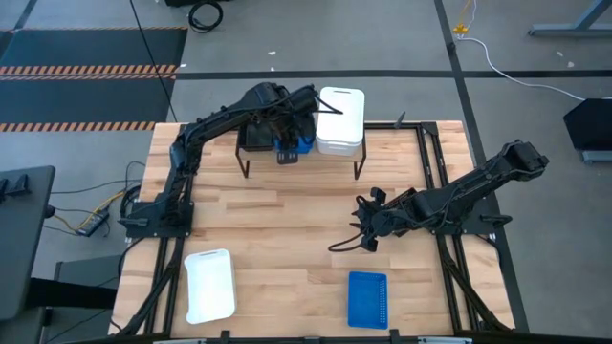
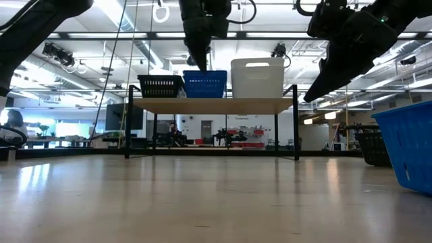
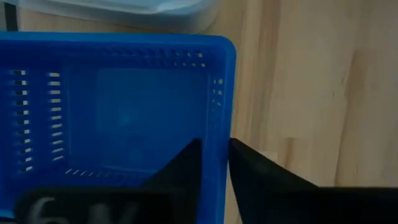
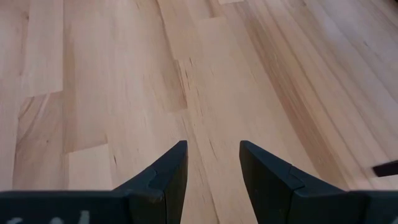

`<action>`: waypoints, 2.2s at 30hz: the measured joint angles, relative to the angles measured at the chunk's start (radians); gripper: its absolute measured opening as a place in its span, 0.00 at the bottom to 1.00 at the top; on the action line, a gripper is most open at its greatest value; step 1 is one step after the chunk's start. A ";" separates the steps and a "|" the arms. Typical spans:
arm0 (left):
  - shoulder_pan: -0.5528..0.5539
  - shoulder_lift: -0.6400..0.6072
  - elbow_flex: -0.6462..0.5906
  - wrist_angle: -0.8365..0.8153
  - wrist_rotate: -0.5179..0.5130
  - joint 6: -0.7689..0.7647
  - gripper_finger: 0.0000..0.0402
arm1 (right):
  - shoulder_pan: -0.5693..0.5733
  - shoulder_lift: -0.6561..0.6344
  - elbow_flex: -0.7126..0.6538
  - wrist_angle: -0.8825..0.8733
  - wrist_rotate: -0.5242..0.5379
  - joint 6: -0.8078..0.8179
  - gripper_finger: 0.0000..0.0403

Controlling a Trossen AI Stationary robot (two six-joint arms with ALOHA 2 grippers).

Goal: Stack baskets on shelf by color
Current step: Stack the left blue bin on top of the other blue bin on the shelf, then stack the black bin on top of the other black bins on the shelf

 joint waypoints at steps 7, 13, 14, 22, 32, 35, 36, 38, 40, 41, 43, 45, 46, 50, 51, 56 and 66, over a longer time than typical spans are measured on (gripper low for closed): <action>-0.005 0.000 0.000 0.002 -0.002 -0.028 0.28 | 0.000 0.000 0.000 -0.004 0.000 0.000 0.38; -0.020 0.000 0.000 0.002 -0.009 -0.030 0.30 | 0.000 0.000 0.000 -0.005 0.000 0.000 0.38; -0.023 0.000 0.000 0.001 -0.015 -0.038 0.29 | 0.000 0.000 0.000 -0.005 0.000 0.000 0.38; -0.061 -0.003 0.041 -0.027 -0.030 -0.051 0.29 | 0.000 0.000 0.000 -0.006 0.000 0.000 0.38; -0.149 -0.075 0.033 -0.076 0.010 -0.177 0.29 | 0.001 0.000 -0.001 -0.006 0.000 0.010 0.38; -0.197 -0.075 0.033 -0.075 0.015 -0.209 0.29 | 0.002 0.000 -0.001 -0.006 0.000 0.011 0.38; -0.213 -0.073 0.033 -0.075 0.016 -0.222 0.29 | 0.002 0.000 -0.001 -0.006 0.000 0.011 0.38; -0.246 -0.073 0.032 -0.072 0.015 -0.247 0.29 | 0.002 0.000 -0.001 -0.006 0.000 0.016 0.38; -0.280 -0.073 0.032 -0.031 0.006 -0.261 0.29 | 0.002 0.000 -0.001 -0.008 0.000 0.027 0.38; -0.298 -0.073 0.032 -0.001 -0.008 -0.265 0.29 | 0.002 0.000 -0.001 -0.008 0.000 0.029 0.38; -0.327 -0.073 0.032 0.048 -0.042 -0.276 0.29 | 0.002 0.000 -0.001 -0.009 0.000 0.030 0.38; -0.350 -0.079 0.032 0.063 -0.069 -0.277 0.29 | 0.002 0.000 -0.001 -0.012 -0.001 0.034 0.38; -0.359 -0.080 0.032 0.067 -0.084 -0.279 0.29 | 0.002 0.000 -0.001 -0.015 -0.002 0.037 0.38; -0.378 -0.089 0.032 0.084 -0.138 -0.315 0.29 | 0.011 0.000 -0.001 -0.031 -0.002 0.053 0.38; -0.384 -0.091 0.032 0.094 -0.150 -0.321 0.29 | 0.015 0.000 -0.001 -0.034 -0.002 0.053 0.38; -0.413 -0.098 0.032 0.270 -0.179 -0.322 0.29 | 0.026 0.000 -0.001 -0.034 -0.002 0.053 0.38; -0.426 -0.098 0.031 0.510 -0.131 -0.254 0.29 | 0.026 0.000 -0.001 -0.036 0.001 0.053 0.38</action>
